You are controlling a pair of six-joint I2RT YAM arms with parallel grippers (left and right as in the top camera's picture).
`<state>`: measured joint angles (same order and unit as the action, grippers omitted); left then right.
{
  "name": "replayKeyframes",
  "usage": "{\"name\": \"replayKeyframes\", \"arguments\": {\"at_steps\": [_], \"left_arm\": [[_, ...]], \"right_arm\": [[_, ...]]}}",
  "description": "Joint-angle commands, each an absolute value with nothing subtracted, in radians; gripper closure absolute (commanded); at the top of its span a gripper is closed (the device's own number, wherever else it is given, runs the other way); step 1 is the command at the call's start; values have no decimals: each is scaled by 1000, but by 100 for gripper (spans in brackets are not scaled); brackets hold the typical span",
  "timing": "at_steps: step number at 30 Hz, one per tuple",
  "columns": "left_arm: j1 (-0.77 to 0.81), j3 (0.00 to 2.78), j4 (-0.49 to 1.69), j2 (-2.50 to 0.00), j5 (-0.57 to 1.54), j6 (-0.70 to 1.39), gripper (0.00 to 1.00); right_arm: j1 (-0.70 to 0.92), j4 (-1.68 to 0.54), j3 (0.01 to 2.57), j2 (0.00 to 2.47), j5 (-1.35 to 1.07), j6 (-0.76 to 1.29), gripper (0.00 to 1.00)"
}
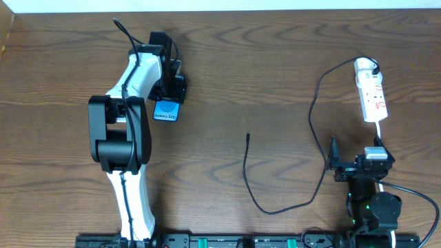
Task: Plug charger to phone and switch on socket
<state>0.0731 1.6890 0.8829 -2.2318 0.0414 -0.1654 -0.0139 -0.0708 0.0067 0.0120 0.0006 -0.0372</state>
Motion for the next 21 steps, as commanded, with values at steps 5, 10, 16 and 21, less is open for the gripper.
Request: {"name": "replayKeyframes", "arguments": {"at_steps": [5, 10, 16, 21], "left_arm": [[69, 1685, 889, -2245, 34, -179, 24], [69, 1685, 889, -2245, 34, -179, 24], [69, 1685, 889, -2245, 34, -179, 25], [69, 1685, 889, -2245, 34, -179, 26]], "right_arm": [[-20, -75, 6, 7, 9, -46, 1], [-20, -75, 6, 7, 9, -46, 1], [-20, -75, 6, 7, 9, -46, 1], [-20, -75, 6, 7, 9, -46, 1]]}}
